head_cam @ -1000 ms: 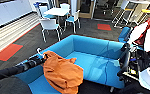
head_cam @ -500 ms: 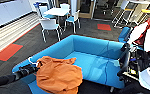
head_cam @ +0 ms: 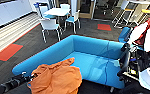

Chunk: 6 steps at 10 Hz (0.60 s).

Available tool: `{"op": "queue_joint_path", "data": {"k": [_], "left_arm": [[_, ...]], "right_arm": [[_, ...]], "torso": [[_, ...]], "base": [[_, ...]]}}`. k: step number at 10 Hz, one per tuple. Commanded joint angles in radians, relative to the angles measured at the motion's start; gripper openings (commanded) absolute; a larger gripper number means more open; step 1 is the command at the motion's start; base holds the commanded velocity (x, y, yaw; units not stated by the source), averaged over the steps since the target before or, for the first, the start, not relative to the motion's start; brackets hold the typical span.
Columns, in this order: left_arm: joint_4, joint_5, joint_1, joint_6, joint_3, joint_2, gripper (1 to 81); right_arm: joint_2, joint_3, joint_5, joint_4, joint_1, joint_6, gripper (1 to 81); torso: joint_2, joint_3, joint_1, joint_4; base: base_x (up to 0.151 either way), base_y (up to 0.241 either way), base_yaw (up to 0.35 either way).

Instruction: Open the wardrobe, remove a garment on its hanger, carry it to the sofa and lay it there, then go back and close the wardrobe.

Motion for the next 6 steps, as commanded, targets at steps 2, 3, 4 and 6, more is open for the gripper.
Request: {"op": "queue_joint_path", "data": {"k": [2, 3, 4, 6], "left_arm": [[-0.009, -0.02, -0.039, 0.005, -0.031, -0.007, 81.1], [-0.009, -0.024, -0.004, 0.005, -0.034, 0.003, 81.1], [-0.009, -0.026, 0.044, 0.005, -0.056, 0.025, 81.1], [0.006, -0.062, 0.171, 0.037, -0.125, 0.111, 81.1]], "right_arm": [[0.008, 0.01, -0.059, -0.017, -0.022, -0.003, 81.1], [0.007, 0.01, -0.059, -0.017, -0.02, -0.003, 81.1], [0.007, 0.01, -0.058, -0.017, -0.02, -0.003, 81.1], [0.008, 0.007, -0.058, -0.011, -0.016, 0.0, 81.1]], "torso": [[0.0, 0.0, 0.0, 0.0], [0.0, 0.0, 0.0, 0.0], [0.0, 0.0, 0.0, 0.0], [0.0, 0.0, 0.0, 0.0]], "base": [[0.0, 0.0, 0.0], [0.0, 0.0, 0.0], [0.0, 0.0, 0.0], [0.0, 0.0, 0.0]]}}
